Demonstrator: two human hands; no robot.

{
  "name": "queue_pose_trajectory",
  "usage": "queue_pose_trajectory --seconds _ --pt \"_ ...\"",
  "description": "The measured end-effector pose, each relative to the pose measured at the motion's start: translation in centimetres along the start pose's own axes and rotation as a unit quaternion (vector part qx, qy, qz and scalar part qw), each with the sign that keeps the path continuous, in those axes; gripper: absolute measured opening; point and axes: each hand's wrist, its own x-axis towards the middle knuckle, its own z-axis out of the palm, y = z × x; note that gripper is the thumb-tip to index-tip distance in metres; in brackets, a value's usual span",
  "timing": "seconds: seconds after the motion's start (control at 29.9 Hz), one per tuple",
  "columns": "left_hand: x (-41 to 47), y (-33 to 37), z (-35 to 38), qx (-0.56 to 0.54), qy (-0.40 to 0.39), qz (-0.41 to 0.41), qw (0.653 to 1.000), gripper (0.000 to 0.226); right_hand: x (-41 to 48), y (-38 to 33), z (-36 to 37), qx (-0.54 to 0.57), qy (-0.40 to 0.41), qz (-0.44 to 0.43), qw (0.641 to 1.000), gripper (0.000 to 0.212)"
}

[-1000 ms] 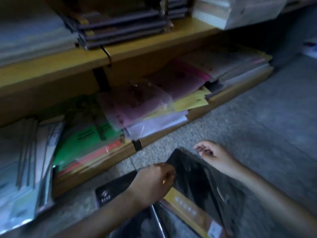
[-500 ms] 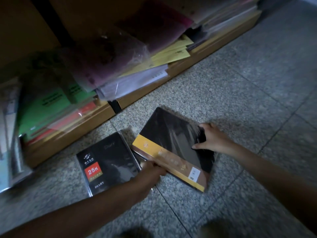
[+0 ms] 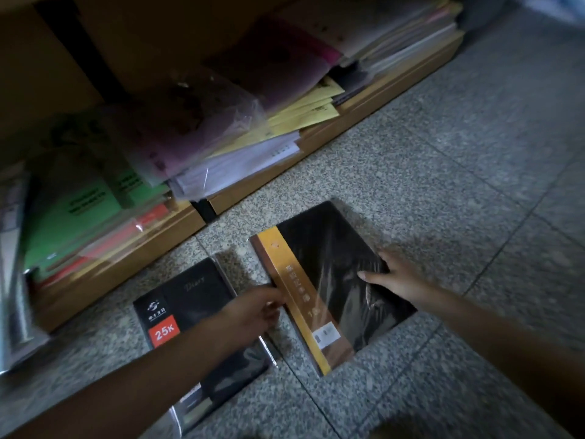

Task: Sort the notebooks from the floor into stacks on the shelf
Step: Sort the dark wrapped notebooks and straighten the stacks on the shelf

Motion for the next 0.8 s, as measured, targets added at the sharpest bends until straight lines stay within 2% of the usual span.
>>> queue_pose_trajectory --seconds 0.1,0.17,0.23,0.33,0.5,0.7,0.74,0.8 --pt "-0.6 1.2 1.5 -0.032 -0.031 0.092 0.995 0.054 -1.0 -0.1 1.0 0.181 0.031 0.017 0.983 0.018" --pt "-2.1 1.8 2.6 -0.012 -0.073 0.169 0.983 0.059 -1.6 -0.8 1.2 0.269 0.095 0.003 0.958 0.010" --pt "-4.1 1.8 3.3 0.047 -0.130 0.218 0.966 0.065 -1.6 -1.7 1.0 0.323 0.177 -0.017 0.930 0.019" --pt "-6.7 1.6 4.3 0.089 -0.163 0.228 0.956 0.059 -1.7 -3.5 0.2 0.356 0.229 -0.064 0.904 0.022" --pt "-9.7 4.8 5.4 0.062 -0.124 0.295 0.945 0.057 -2.4 -7.8 -1.8 0.350 0.248 -0.168 0.887 0.015" --pt "-14.4 11.5 5.7 0.044 -0.094 0.423 0.900 0.053 -3.1 -17.3 -5.0 0.317 0.198 -0.314 0.873 0.011" --pt "-15.1 12.3 5.6 0.043 -0.095 0.442 0.891 0.053 -3.4 -18.8 -5.6 0.311 0.193 -0.337 0.867 0.024" --pt "-16.7 13.7 5.5 0.041 -0.087 0.484 0.870 0.052 -4.2 -21.9 -6.6 0.299 0.184 -0.382 0.855 0.070"
